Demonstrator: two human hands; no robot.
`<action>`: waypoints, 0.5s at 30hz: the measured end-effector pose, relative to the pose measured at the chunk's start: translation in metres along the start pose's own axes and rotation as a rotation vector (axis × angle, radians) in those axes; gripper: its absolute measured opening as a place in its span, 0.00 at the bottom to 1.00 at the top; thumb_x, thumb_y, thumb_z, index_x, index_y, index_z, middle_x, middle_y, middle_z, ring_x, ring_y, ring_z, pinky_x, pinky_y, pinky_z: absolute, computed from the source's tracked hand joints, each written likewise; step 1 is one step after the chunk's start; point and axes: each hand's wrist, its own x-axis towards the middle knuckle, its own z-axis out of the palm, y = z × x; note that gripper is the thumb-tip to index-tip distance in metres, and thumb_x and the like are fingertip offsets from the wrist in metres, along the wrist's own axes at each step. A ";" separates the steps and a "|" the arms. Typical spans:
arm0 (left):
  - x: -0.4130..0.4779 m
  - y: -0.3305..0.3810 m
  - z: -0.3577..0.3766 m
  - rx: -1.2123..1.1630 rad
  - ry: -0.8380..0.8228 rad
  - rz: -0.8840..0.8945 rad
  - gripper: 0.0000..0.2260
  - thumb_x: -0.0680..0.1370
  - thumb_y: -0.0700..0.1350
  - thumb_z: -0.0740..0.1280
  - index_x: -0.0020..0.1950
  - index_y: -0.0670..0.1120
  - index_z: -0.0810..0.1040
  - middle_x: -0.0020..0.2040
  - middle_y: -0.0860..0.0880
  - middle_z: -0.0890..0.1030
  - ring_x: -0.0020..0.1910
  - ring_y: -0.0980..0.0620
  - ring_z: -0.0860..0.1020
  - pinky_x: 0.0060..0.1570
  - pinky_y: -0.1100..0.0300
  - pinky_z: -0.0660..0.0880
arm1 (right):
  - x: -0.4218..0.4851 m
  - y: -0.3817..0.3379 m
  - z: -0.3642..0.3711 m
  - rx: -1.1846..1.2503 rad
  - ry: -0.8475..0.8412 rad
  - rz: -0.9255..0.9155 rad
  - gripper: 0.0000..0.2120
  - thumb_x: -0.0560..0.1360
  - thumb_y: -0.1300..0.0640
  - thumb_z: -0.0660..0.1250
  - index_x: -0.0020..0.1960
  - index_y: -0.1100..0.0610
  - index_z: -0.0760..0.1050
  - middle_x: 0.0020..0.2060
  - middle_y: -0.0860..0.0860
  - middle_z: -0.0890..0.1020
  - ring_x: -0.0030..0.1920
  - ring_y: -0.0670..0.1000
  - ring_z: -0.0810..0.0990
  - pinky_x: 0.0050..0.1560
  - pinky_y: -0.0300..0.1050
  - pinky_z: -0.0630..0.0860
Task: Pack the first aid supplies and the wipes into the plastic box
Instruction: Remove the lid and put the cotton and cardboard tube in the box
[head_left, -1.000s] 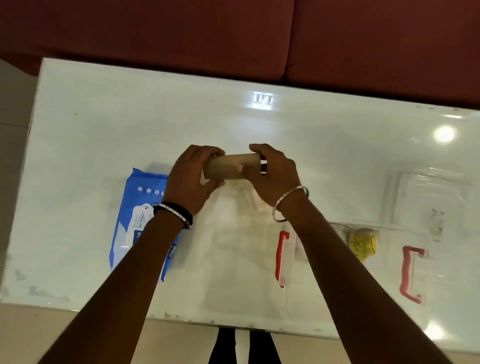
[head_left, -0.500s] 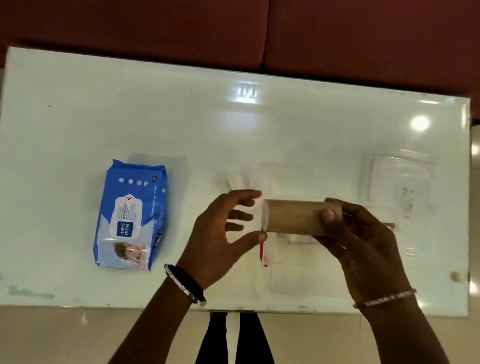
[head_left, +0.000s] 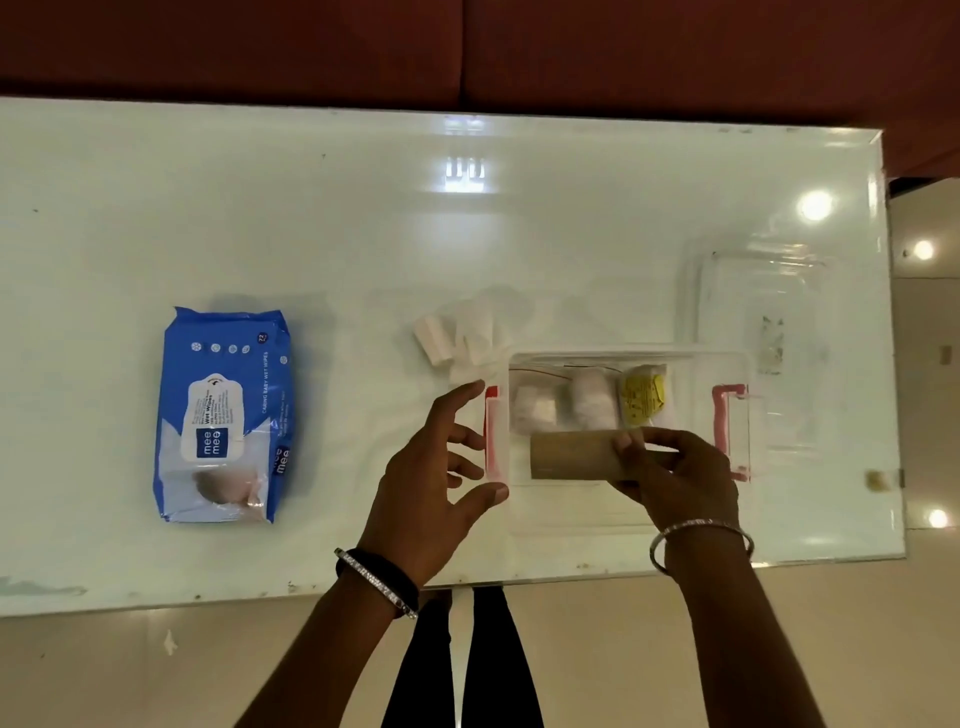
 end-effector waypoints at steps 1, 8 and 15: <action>0.000 0.000 0.000 -0.007 -0.002 -0.007 0.40 0.68 0.45 0.78 0.72 0.64 0.60 0.50 0.59 0.79 0.44 0.58 0.81 0.49 0.60 0.80 | 0.003 -0.002 0.004 -0.016 -0.013 0.014 0.16 0.71 0.57 0.76 0.56 0.61 0.78 0.45 0.60 0.84 0.43 0.59 0.85 0.47 0.56 0.84; 0.006 -0.009 -0.006 -0.178 -0.012 -0.147 0.31 0.68 0.46 0.77 0.67 0.60 0.68 0.50 0.54 0.82 0.43 0.55 0.83 0.44 0.63 0.79 | 0.008 0.000 0.025 -0.351 0.013 -0.041 0.16 0.72 0.50 0.74 0.52 0.58 0.76 0.44 0.58 0.84 0.46 0.62 0.84 0.54 0.59 0.80; 0.043 -0.015 -0.029 -0.401 0.276 -0.388 0.08 0.75 0.42 0.71 0.53 0.49 0.81 0.48 0.45 0.84 0.48 0.46 0.84 0.50 0.50 0.81 | 0.008 -0.002 0.023 -0.693 0.019 -0.127 0.13 0.73 0.45 0.72 0.47 0.56 0.81 0.45 0.55 0.85 0.52 0.59 0.81 0.50 0.46 0.74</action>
